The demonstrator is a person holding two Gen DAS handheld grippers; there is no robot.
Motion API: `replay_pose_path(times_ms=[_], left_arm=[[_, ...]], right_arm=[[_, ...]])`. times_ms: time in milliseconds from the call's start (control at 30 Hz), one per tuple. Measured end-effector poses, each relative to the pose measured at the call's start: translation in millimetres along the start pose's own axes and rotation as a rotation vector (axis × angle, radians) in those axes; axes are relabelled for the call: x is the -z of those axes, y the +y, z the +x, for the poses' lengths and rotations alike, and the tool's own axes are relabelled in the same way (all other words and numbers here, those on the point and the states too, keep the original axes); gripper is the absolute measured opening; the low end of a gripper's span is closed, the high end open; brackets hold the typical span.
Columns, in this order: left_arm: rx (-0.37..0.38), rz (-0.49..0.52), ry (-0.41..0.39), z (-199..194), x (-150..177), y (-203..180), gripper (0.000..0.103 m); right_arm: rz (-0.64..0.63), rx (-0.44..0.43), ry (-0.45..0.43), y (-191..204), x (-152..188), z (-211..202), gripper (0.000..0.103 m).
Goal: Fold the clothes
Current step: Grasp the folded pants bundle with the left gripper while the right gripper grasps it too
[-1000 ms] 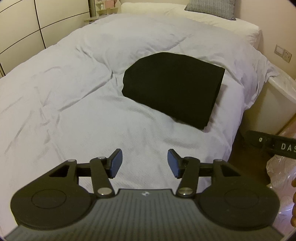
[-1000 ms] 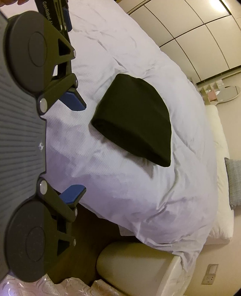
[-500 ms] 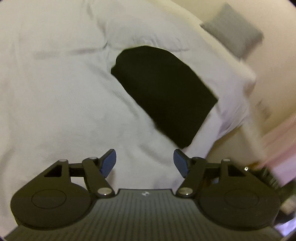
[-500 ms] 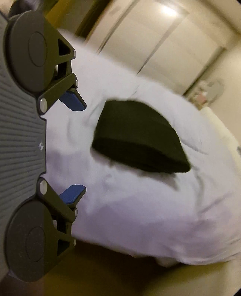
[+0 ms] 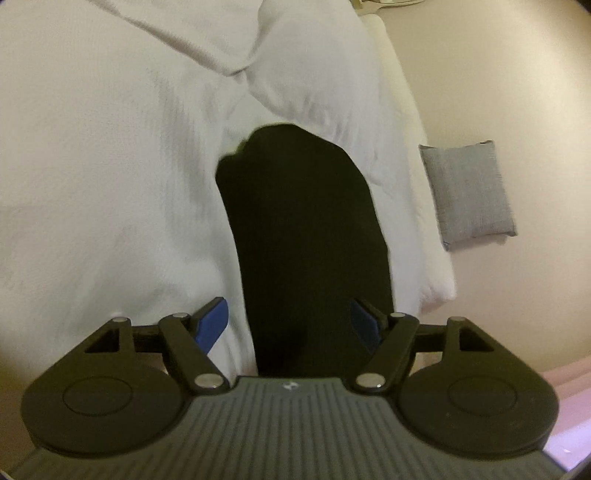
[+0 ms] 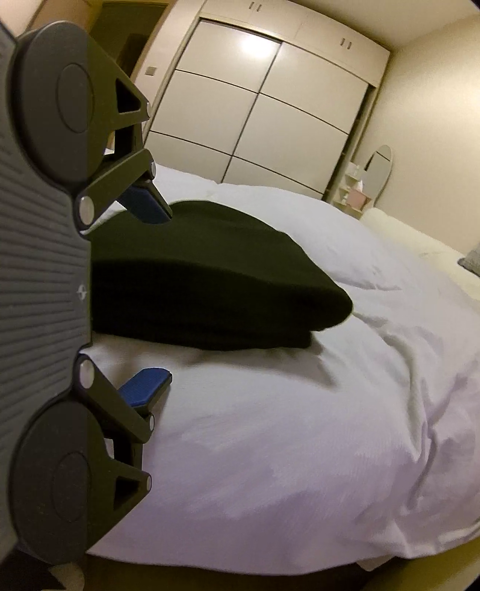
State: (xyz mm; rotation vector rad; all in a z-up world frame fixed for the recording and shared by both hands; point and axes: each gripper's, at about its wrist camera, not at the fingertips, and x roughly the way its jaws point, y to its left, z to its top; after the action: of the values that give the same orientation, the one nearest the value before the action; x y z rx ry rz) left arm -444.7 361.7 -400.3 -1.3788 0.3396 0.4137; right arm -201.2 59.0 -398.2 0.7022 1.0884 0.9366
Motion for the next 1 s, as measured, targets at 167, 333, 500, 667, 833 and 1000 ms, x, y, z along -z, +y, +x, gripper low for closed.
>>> replay_pose_path(times_ms=[167,333,500,667,833,1000], left_arm=[[0.058,0.017,-0.022,-2.9,-5.8,-14.7,0.068],[-0.036,0.036,-0.021,8.8,-4.2,-2.3,0.064],[0.039,-0.021,-0.048,19.2,-8.3,10.0,0.064],[0.079,-0.034,-0.041,39.9,-16.2,5.0,0.069],[0.006,0.101,-0.044,47.7,-8.5,-6.5,0.057],[0.019,0.085,-0.043,44.2,-8.1,2.2,0.046]], right_arm=[[0.022,-0.010,-0.003,-8.4,-14.3,20.3,0.088],[0.087,-0.042,-0.015,-23.5,-15.2,27.8,0.088],[0.101,-0.062,-0.020,-28.9,-18.2,35.5,0.088],[0.113,-0.088,-0.047,-30.5,-24.2,44.4,0.088],[0.100,-0.065,-0.059,-28.1,-32.0,61.6,0.081],[0.041,-0.066,-0.052,-19.2,-37.0,81.2,0.067]])
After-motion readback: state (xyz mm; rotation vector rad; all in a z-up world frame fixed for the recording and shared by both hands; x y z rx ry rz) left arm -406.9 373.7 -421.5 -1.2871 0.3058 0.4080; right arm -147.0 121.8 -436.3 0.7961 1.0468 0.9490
